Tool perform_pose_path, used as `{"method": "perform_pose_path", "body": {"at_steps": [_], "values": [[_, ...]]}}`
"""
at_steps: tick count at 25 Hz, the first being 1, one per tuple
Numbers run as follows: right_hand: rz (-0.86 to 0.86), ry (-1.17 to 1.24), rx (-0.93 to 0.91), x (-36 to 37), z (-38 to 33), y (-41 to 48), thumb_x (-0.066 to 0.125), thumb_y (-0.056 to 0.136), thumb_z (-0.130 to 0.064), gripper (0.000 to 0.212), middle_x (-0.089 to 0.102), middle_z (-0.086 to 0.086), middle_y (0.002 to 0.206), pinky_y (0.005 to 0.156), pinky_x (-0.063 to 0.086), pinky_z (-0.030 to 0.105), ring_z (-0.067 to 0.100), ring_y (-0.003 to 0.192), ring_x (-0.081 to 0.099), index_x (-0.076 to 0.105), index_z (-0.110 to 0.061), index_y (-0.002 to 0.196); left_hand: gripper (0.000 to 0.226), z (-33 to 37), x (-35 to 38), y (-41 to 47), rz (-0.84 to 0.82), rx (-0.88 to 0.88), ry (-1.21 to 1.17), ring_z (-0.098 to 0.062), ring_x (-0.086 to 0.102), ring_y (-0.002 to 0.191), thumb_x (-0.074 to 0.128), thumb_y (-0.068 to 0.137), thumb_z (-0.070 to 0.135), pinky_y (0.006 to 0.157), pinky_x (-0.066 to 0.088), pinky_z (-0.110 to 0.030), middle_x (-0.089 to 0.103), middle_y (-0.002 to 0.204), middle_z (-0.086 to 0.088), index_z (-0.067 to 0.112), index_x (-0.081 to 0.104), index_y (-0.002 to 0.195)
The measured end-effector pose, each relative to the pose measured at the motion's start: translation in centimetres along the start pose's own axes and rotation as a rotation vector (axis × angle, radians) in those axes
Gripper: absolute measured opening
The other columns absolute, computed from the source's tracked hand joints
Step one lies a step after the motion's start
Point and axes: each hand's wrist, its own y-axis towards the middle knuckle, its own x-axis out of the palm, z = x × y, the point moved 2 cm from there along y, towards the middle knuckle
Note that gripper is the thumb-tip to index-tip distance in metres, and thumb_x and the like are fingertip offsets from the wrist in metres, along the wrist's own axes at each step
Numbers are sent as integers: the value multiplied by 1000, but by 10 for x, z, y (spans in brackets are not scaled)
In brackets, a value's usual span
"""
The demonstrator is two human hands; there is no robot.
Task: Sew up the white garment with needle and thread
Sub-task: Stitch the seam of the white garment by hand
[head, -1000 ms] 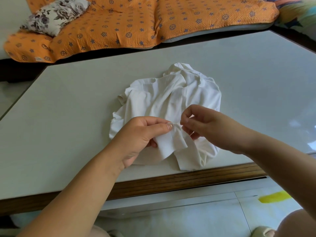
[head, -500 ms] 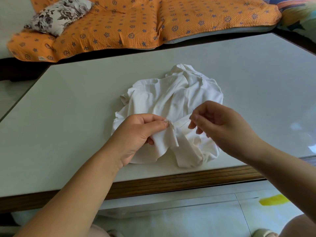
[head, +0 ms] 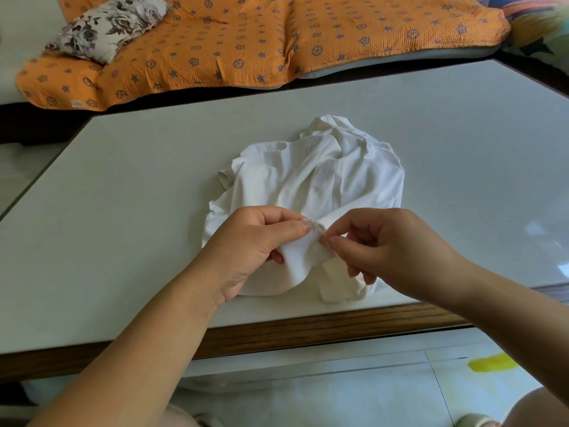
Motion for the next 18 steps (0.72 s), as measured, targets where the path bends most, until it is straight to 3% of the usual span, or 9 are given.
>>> {"method": "perform_pose_path", "body": {"at_steps": [4, 10, 18], "values": [[1, 15, 23, 1, 1, 2, 64, 91, -32, 14, 64, -9, 53, 54, 49, 17, 4, 43, 56, 66, -31, 77, 18, -2, -1, 1, -17, -11, -17, -22, 58, 84, 73, 69, 30, 73, 45, -32, 72, 85, -5, 19, 80, 82], [10, 49, 44, 0, 0, 1, 63, 92, -29, 14, 65, -5, 54, 56, 51, 23, 6, 43, 56, 66, -28, 78, 16, -1, -1, 1, -33, -16, -24, -18, 58, 82, 73, 68, 31, 67, 46, -27, 72, 81, -1, 21, 80, 79], [-23, 63, 72, -1, -1, 2, 63, 92, -31, 15, 66, -4, 55, 57, 50, 24, 7, 44, 55, 66, -28, 78, 23, -2, 0, 0, -40, -30, -23, -22, 58, 85, 83, 66, 28, 73, 45, -32, 73, 84, -3, 15, 80, 85]]}}
